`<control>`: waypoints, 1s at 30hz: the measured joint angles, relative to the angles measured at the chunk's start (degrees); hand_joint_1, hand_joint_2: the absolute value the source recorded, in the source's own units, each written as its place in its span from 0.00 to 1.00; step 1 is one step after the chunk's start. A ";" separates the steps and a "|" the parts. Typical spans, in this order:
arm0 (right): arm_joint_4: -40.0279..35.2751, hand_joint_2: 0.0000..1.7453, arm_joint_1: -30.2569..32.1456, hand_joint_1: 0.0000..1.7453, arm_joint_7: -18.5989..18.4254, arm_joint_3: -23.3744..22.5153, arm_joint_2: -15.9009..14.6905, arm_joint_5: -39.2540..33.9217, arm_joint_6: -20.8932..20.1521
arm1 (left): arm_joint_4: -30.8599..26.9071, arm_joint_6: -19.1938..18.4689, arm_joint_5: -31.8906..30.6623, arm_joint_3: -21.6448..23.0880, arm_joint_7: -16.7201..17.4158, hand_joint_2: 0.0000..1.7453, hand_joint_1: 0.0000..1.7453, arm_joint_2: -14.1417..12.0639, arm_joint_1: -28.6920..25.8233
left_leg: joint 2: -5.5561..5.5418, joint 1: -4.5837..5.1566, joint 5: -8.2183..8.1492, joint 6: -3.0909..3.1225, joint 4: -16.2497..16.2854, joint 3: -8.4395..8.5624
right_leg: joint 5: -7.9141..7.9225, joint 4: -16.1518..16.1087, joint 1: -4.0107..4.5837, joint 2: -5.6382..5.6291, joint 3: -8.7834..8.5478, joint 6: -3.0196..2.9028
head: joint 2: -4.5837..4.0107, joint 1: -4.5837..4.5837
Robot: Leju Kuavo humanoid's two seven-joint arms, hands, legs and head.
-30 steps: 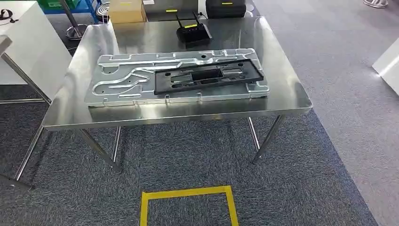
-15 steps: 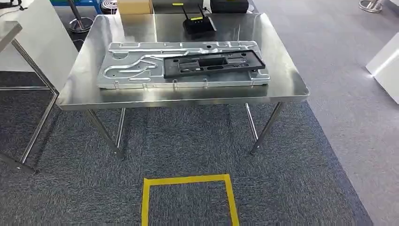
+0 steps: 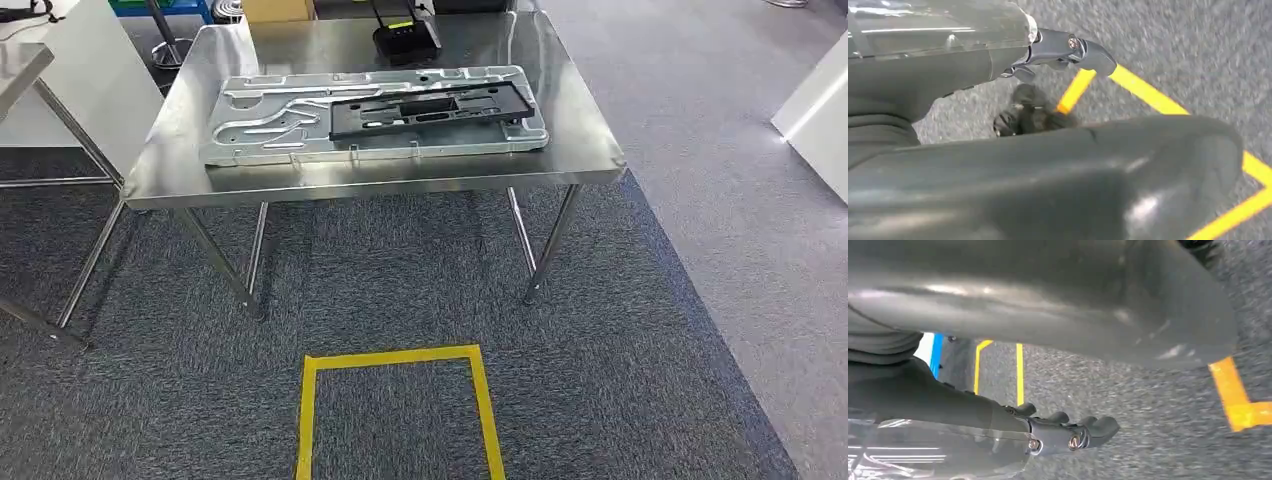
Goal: Take the parts from the cabinet and place them on the table.
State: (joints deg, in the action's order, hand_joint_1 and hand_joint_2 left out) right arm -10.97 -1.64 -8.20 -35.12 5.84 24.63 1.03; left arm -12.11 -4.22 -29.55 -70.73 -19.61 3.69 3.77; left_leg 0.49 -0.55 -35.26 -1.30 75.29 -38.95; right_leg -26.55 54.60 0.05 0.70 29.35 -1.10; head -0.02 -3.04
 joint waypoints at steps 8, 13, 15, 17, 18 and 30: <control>0.02 0.00 -0.18 0.00 1.00 -0.48 0.87 0.26 0.33 | 0.00 -0.35 -0.07 0.92 0.28 0.00 0.00 -0.68 0.67 | -0.14 0.47 3.63 1.98 -18.95 13.88 | 3.45 3.22 0.09 0.02 5.61 1.95 | 0.00 -0.02; 0.09 0.00 -0.11 0.00 1.18 -0.41 0.87 2.23 -0.13 | 0.00 -0.66 0.00 0.89 -0.09 0.00 0.00 -0.79 0.62 | 0.42 0.31 7.20 4.04 -19.23 10.05 | -7.42 12.42 -0.48 -0.40 8.73 3.51 | 0.00 0.00; 0.09 0.00 -0.12 0.00 1.92 -0.15 0.87 3.32 -0.65 | 0.00 -0.66 0.00 0.83 -0.11 0.00 0.00 -0.87 0.43 | 0.42 0.50 8.73 4.02 -19.03 8.11 | -10.18 19.63 -0.51 -0.41 9.63 3.66 | 0.00 0.00; 0.09 0.00 -0.27 0.00 2.18 0.18 0.76 4.07 -1.14 | 0.00 -0.66 0.02 0.76 -0.02 0.00 0.00 -0.90 0.35 | 0.43 0.58 10.01 3.81 -18.57 5.92 | -6.29 19.04 -0.43 -0.42 6.99 3.50 | 0.00 0.00; 0.09 0.00 -0.31 0.00 2.18 0.31 0.68 4.42 -1.14 | 0.00 -0.65 0.02 0.76 0.11 0.00 0.00 -0.87 0.36 | 0.43 0.60 10.49 3.68 -18.28 5.04 | -3.99 15.73 -0.36 -0.44 4.12 3.24 | 0.00 0.00; 0.11 0.00 -1.17 0.00 1.94 2.08 0.31 7.65 -2.36 | 0.00 -0.61 0.00 0.76 0.63 0.00 0.00 -0.41 0.57 | -0.05 -0.12 0.22 0.28 -1.68 -0.61 | -0.12 -1.19 0.36 0.00 -1.20 -0.30 | 0.00 -0.02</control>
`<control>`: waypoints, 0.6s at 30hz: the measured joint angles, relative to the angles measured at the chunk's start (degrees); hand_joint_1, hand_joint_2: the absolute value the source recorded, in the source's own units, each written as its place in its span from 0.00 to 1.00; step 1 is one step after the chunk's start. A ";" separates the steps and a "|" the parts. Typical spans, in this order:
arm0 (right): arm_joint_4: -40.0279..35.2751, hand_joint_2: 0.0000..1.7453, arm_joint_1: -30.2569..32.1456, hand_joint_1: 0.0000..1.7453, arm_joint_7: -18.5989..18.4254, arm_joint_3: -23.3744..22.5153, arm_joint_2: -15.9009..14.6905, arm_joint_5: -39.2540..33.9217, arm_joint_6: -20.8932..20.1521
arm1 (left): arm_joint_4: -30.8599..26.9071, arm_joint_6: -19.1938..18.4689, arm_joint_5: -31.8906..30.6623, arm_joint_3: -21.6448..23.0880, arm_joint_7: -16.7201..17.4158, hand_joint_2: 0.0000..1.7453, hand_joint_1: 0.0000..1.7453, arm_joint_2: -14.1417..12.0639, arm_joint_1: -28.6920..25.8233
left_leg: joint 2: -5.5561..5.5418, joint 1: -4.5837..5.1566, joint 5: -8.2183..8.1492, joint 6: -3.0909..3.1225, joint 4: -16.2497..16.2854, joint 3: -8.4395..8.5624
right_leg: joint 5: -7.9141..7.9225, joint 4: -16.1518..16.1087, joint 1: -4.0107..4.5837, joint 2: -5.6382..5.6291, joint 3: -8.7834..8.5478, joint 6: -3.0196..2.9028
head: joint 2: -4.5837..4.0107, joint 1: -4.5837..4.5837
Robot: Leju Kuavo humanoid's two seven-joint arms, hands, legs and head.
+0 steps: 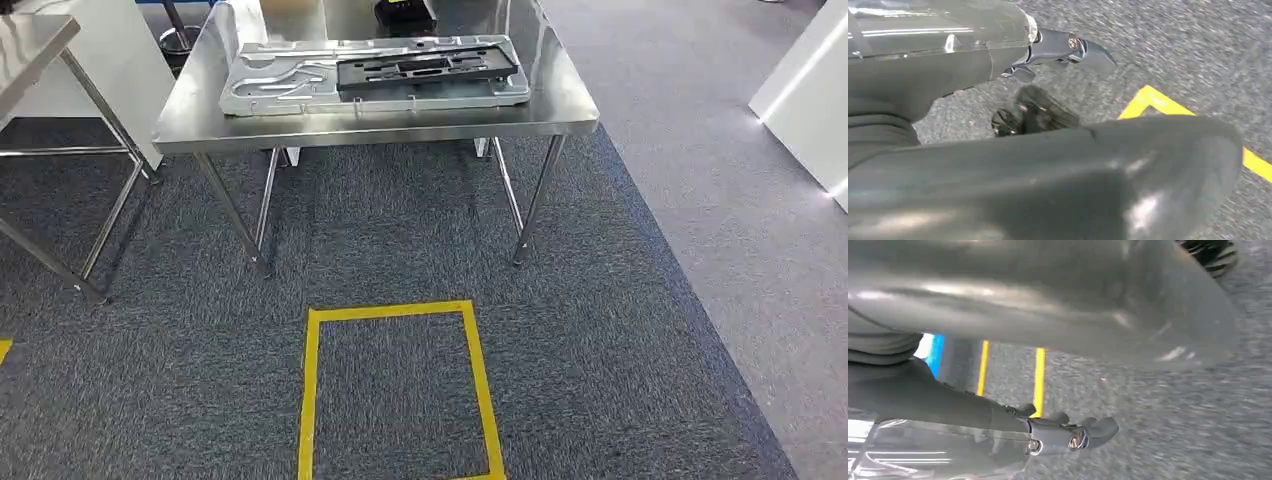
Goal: Take the parts from the cabinet and place them on the table.
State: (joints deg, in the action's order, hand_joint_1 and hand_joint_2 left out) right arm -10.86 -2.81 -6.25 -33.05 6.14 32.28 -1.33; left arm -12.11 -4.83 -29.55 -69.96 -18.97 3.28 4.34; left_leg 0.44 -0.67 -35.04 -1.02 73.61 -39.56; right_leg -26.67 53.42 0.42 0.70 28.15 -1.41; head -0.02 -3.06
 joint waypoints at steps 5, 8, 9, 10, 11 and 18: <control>-0.02 0.00 -0.14 0.00 0.02 0.54 0.00 0.46 -0.48 | 0.00 0.00 0.00 -0.02 0.15 0.00 0.00 0.04 0.32 | -0.02 -0.37 5.89 -0.24 -10.67 11.53 | 2.03 3.50 -0.31 -0.07 5.77 1.01 | 0.00 0.00; -0.02 0.00 -0.14 0.00 0.04 0.77 0.00 0.87 -0.48 | 0.00 -0.04 0.00 -0.04 0.22 0.00 0.00 0.09 0.69 | -0.22 -0.01 2.69 1.35 -17.26 14.87 | 2.99 4.69 -0.06 0.03 6.89 1.99 | 0.00 0.02; -0.02 0.00 -0.15 0.00 0.04 0.85 0.00 0.94 -0.48 | 0.00 -0.04 -0.13 -0.04 0.31 0.00 0.00 0.09 0.58 | -0.19 0.16 2.91 1.72 -17.15 14.58 | 3.34 4.58 -0.05 0.01 7.04 2.29 | 0.00 0.02; -0.02 0.00 -0.05 0.00 0.07 0.87 0.00 0.96 -0.48 | 0.00 -0.04 0.00 -0.07 0.33 0.00 0.00 0.20 0.41 | -0.06 0.03 3.46 2.42 -17.46 14.04 | 3.80 4.60 -0.20 0.01 7.40 2.70 | 0.00 0.02; 0.00 0.00 -0.07 0.00 0.07 0.87 -0.13 1.00 -0.48 | 0.00 -0.02 0.00 -0.15 0.39 0.00 0.00 0.39 0.47 | 0.21 -0.01 4.13 2.92 -17.43 13.38 | 2.22 5.40 -0.48 -0.14 8.01 3.04 | 0.00 0.02; 0.02 0.00 0.13 0.00 0.26 1.11 -0.20 1.94 -0.76 | 0.00 0.13 0.04 -0.61 1.05 0.00 0.00 0.53 0.36 | 0.29 0.40 7.42 3.25 -16.93 8.89 | -4.32 17.95 -0.76 -0.26 8.55 3.69 | 0.00 0.02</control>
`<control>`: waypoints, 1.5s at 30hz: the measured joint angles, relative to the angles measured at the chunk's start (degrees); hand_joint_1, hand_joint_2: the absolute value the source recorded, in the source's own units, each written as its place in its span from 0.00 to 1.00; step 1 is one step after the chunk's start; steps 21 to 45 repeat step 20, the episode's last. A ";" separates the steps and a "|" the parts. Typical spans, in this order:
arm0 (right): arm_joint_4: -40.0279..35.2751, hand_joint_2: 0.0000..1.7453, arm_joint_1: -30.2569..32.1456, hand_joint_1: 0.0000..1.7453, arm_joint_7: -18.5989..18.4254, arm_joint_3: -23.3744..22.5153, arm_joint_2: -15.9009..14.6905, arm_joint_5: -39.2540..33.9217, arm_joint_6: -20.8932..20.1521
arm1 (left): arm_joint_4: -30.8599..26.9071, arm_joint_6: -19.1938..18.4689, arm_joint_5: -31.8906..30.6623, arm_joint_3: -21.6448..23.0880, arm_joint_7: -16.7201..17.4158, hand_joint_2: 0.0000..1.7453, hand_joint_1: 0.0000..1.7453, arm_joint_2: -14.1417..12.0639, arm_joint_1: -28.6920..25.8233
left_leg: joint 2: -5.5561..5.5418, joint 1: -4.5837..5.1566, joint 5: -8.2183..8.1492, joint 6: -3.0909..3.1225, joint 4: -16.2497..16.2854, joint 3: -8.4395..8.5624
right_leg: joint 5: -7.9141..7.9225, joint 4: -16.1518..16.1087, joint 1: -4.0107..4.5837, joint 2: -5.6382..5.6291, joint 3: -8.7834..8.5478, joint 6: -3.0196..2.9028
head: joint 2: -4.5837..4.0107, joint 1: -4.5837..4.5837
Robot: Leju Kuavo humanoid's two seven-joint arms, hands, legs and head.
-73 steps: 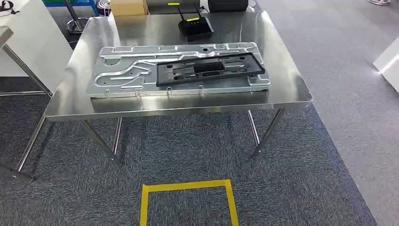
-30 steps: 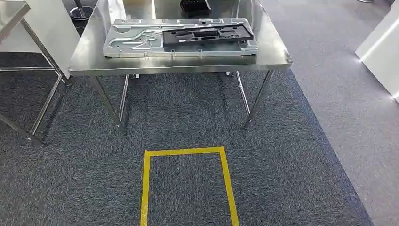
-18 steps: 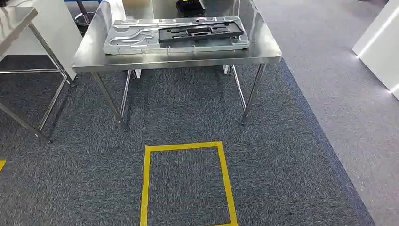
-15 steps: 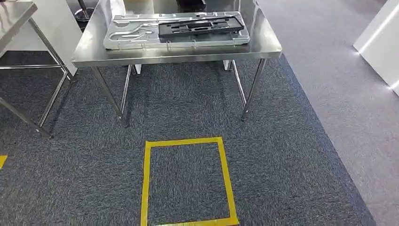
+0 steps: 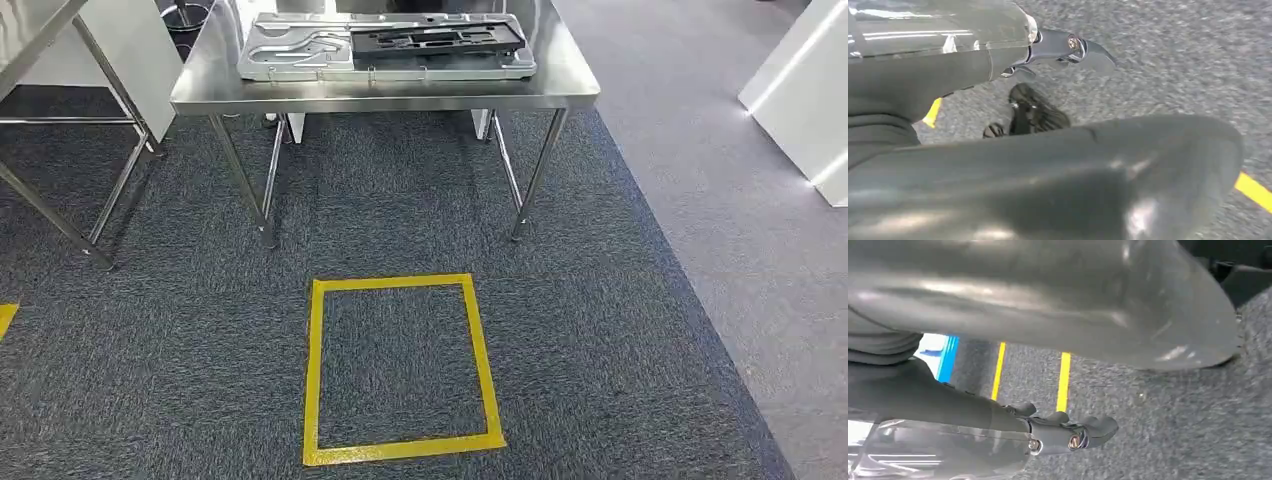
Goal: Take the parts from the cabinet and place them on the table.
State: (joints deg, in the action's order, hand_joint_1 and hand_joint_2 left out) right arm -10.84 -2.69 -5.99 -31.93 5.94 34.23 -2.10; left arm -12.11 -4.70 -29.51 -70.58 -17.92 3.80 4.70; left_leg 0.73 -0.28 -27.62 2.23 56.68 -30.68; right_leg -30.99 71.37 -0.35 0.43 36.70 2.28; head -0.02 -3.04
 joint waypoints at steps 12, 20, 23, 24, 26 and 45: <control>0.00 0.00 -0.09 0.00 0.52 0.17 -0.35 0.00 -0.50 | 0.00 0.11 -0.02 -0.35 0.46 0.00 0.00 0.59 -0.09 | -0.30 -0.27 -7.98 -3.10 16.04 -7.36 | 3.43 -17.42 0.34 0.25 -8.81 -3.62 | 0.00 -0.02; 0.00 0.00 -0.11 0.00 0.81 0.13 -0.31 -0.96 -0.68 | 0.00 0.15 -0.02 -0.37 0.57 0.00 0.00 0.52 -0.20 | -0.31 -0.04 -1.02 -2.04 0.65 1.19 | 2.85 -14.62 0.60 0.12 -7.07 -2.24 | 0.00 0.00; 0.00 0.00 -0.11 0.00 0.81 0.13 -0.31 -0.96 -0.68 | 0.00 0.15 -0.02 -0.37 0.57 0.00 0.00 0.52 -0.20 | -0.31 -0.04 -1.02 -2.04 0.65 1.19 | 2.85 -14.62 0.60 0.12 -7.07 -2.24 | 0.00 0.00; 0.00 0.00 -0.11 0.00 0.81 0.13 -0.31 -0.96 -0.68 | 0.00 0.15 -0.02 -0.37 0.57 0.00 0.00 0.52 -0.20 | -0.31 -0.04 -1.02 -2.04 0.65 1.19 | 2.85 -14.62 0.60 0.12 -7.07 -2.24 | 0.00 0.00; 0.00 0.00 -0.11 0.00 0.81 0.13 -0.31 -0.96 -0.68 | 0.00 0.15 -0.02 -0.37 0.57 0.00 0.00 0.52 -0.20 | -0.31 -0.04 -1.02 -2.04 0.65 1.19 | 2.85 -14.62 0.60 0.12 -7.07 -2.24 | 0.00 0.00; 0.00 0.00 -0.11 0.00 0.81 0.13 -0.31 -0.96 -0.68 | 0.00 0.15 -0.02 -0.37 0.57 0.00 0.00 0.52 -0.20 | -0.31 -0.04 -1.02 -2.04 0.65 1.19 | 2.85 -14.62 0.60 0.12 -7.07 -2.24 | 0.00 0.00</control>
